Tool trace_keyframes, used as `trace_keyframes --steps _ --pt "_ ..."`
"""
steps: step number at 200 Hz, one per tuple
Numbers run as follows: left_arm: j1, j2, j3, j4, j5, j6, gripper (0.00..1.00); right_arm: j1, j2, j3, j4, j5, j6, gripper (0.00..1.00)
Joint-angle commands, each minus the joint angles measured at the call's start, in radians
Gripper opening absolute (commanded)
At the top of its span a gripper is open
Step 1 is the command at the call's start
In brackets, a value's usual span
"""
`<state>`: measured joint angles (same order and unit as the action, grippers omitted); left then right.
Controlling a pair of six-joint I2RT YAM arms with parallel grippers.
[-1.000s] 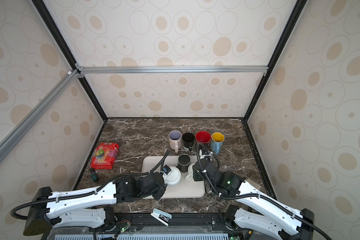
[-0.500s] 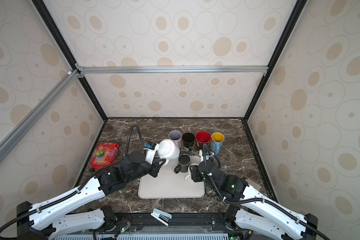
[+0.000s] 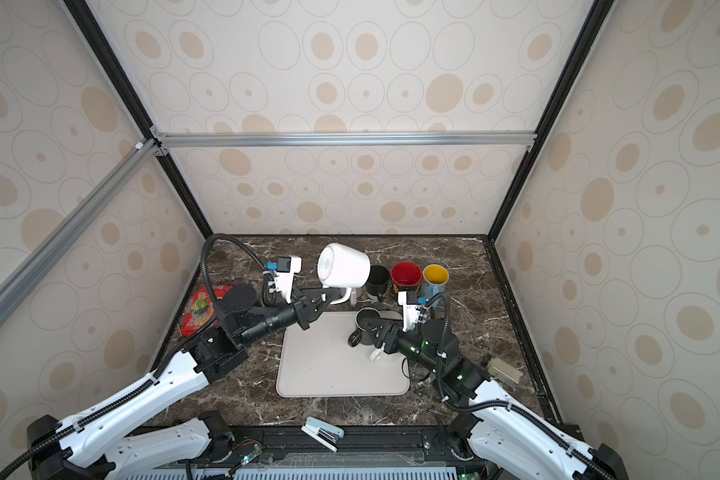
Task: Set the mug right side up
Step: 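Lift the white mug off the tray with the left gripper while the right approaches, then grasp the raised white mug's handle with the right gripper while the left holds it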
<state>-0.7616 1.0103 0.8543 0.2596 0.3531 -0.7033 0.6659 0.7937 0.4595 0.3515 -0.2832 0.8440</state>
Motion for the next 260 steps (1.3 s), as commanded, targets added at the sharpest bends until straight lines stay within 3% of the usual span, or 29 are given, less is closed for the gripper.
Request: trace_keyframes --steps 1,60,123,158,198,215,236,260 --pt "0.025 -0.032 -0.011 0.316 0.107 -0.132 0.00 -0.009 0.035 0.011 0.323 -0.173 0.077 0.59" --pt "0.042 -0.017 -0.072 0.475 0.166 -0.246 0.00 -0.010 0.126 0.072 0.563 -0.261 0.103 0.60" --pt "0.045 0.026 -0.091 0.579 0.210 -0.310 0.00 -0.012 0.178 0.160 0.543 -0.258 0.087 0.59" --pt "0.045 0.044 -0.101 0.634 0.223 -0.339 0.00 -0.017 0.232 0.182 0.611 -0.260 0.129 0.51" --pt "0.045 0.070 -0.124 0.706 0.245 -0.384 0.00 -0.024 0.248 0.207 0.630 -0.266 0.133 0.49" --pt "0.045 0.084 -0.145 0.751 0.253 -0.416 0.00 -0.027 0.249 0.215 0.629 -0.271 0.130 0.43" --pt "0.045 0.093 -0.165 0.792 0.254 -0.441 0.00 -0.029 0.259 0.221 0.637 -0.280 0.142 0.22" --pt "0.044 0.101 -0.162 0.795 0.263 -0.443 0.00 -0.029 0.272 0.221 0.653 -0.284 0.156 0.21"
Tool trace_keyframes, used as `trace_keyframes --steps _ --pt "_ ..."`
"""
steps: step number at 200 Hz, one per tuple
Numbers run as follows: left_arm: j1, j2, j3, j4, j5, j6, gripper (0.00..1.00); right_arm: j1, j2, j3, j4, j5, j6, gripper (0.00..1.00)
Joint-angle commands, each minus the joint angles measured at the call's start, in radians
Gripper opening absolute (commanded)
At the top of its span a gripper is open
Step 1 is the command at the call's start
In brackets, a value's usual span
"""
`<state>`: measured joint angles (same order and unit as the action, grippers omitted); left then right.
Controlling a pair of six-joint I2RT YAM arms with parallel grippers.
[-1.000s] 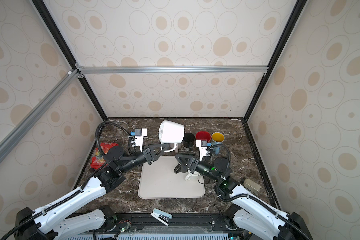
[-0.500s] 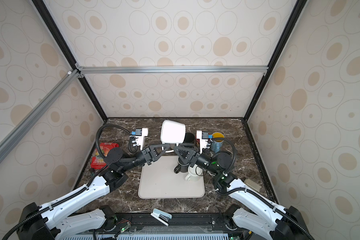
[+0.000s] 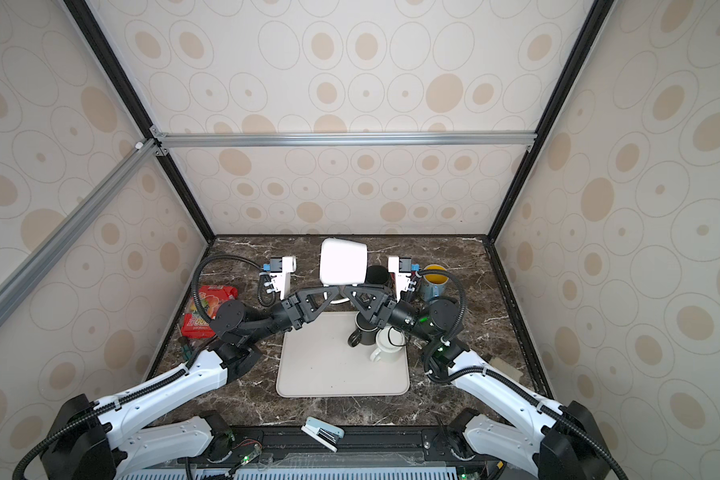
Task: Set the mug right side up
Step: 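Grasp the raised white mug's handle with the right gripper while the left holds it, then carry the white mug toward the pink mug with the right gripper while the left withdraws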
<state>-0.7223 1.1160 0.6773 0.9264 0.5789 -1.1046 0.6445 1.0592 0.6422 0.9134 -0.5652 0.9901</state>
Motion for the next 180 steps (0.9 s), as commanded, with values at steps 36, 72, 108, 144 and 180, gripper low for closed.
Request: trace_keyframes --steps 36,72,108,144,180 --pt "0.005 0.015 0.016 0.140 0.055 -0.053 0.00 -0.007 0.025 0.056 0.092 -0.004 0.015 0.30" --pt "0.005 0.025 0.013 0.149 0.059 -0.059 0.00 -0.007 0.054 0.083 0.088 -0.004 0.027 0.17" --pt "0.006 0.033 0.019 0.134 0.073 -0.047 0.00 -0.007 0.075 0.105 0.087 -0.007 0.036 0.00" --pt "0.030 -0.022 0.045 -0.228 0.005 0.080 1.00 -0.008 0.067 0.142 0.005 0.011 0.017 0.00" --pt "0.045 -0.185 0.114 -0.848 -0.357 0.408 1.00 -0.008 0.042 0.218 -0.252 0.038 -0.064 0.00"
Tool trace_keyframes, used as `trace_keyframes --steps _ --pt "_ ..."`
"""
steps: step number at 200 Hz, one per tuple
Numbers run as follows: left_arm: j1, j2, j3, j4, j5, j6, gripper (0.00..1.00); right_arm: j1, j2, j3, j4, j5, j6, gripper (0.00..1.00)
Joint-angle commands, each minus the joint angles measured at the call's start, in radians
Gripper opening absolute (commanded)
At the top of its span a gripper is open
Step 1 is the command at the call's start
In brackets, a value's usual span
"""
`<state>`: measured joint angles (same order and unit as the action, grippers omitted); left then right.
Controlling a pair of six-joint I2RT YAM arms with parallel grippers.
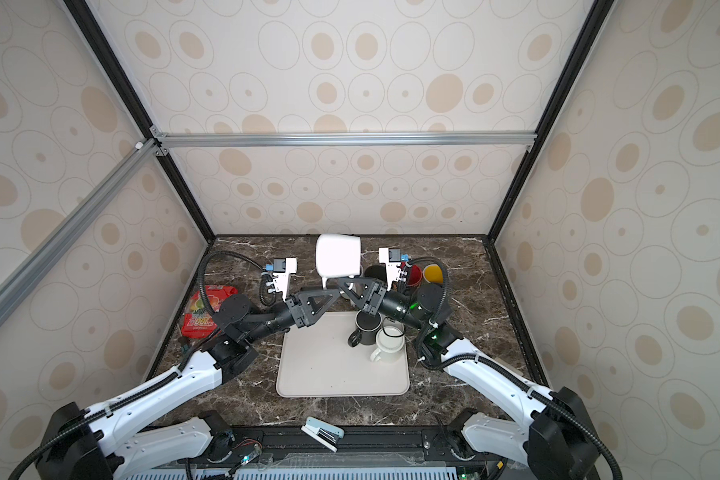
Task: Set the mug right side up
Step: 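Carry the white mug toward the pink mug with the right gripper while the left withdraws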
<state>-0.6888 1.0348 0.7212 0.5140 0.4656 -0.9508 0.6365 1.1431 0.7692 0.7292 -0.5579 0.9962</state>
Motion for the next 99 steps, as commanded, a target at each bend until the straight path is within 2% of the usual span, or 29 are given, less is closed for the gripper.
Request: trace_keyframes --steps 1,17,32,45,75,99 --pt "0.011 -0.106 0.070 -0.444 -0.253 0.263 1.00 0.000 -0.043 0.091 -0.073 0.034 -0.073 0.00" --pt "0.012 -0.183 0.064 -0.523 -0.376 0.349 1.00 0.002 -0.048 0.126 -0.203 0.079 -0.121 0.00" --pt "0.012 -0.247 0.038 -0.534 -0.445 0.393 1.00 0.011 -0.033 0.200 -0.390 0.122 -0.181 0.00" --pt "0.011 -0.298 -0.001 -0.526 -0.523 0.381 1.00 0.013 0.002 0.279 -0.546 0.154 -0.221 0.00" --pt "0.013 -0.341 -0.032 -0.569 -0.609 0.328 1.00 0.059 0.122 0.414 -0.732 0.315 -0.265 0.00" --pt "0.013 -0.320 -0.015 -0.639 -0.633 0.325 1.00 0.074 0.316 0.679 -1.047 0.375 -0.306 0.00"
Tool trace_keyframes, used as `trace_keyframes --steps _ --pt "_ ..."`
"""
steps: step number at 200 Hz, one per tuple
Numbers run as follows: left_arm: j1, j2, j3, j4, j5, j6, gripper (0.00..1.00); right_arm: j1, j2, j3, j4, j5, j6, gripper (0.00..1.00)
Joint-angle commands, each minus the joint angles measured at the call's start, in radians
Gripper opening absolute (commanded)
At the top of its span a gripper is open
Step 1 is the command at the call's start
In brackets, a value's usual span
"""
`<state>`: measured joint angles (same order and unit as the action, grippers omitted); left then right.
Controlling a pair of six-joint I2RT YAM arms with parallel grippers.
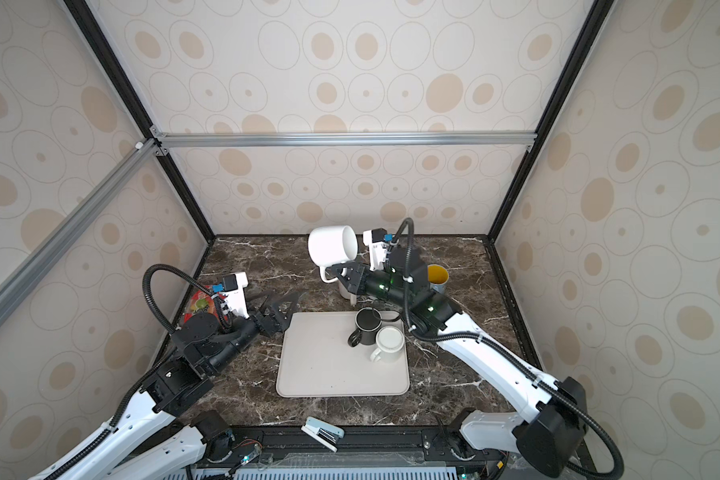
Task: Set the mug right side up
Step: 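Carry the white mug toward the pink mug with the right gripper while the left withdraws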
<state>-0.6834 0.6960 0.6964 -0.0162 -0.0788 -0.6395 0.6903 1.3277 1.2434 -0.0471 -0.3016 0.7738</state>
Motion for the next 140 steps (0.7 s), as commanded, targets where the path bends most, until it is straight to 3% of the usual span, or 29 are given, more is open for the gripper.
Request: trace_keyframes --steps 1,40,96,140 --pt "0.007 0.019 0.009 -0.111 -0.088 0.017 1.00 0.021 0.140 0.214 -0.283 0.123 -0.086 0.00" --pt "0.008 -0.012 -0.024 -0.135 -0.054 0.045 1.00 0.074 0.448 0.634 -0.638 0.370 -0.179 0.00" --pt "0.007 0.002 -0.002 -0.184 -0.030 0.067 1.00 0.123 0.839 1.103 -0.890 0.513 -0.186 0.00" --pt "0.009 0.001 0.001 -0.198 -0.033 0.076 1.00 0.129 1.010 1.235 -0.953 0.574 -0.171 0.00"
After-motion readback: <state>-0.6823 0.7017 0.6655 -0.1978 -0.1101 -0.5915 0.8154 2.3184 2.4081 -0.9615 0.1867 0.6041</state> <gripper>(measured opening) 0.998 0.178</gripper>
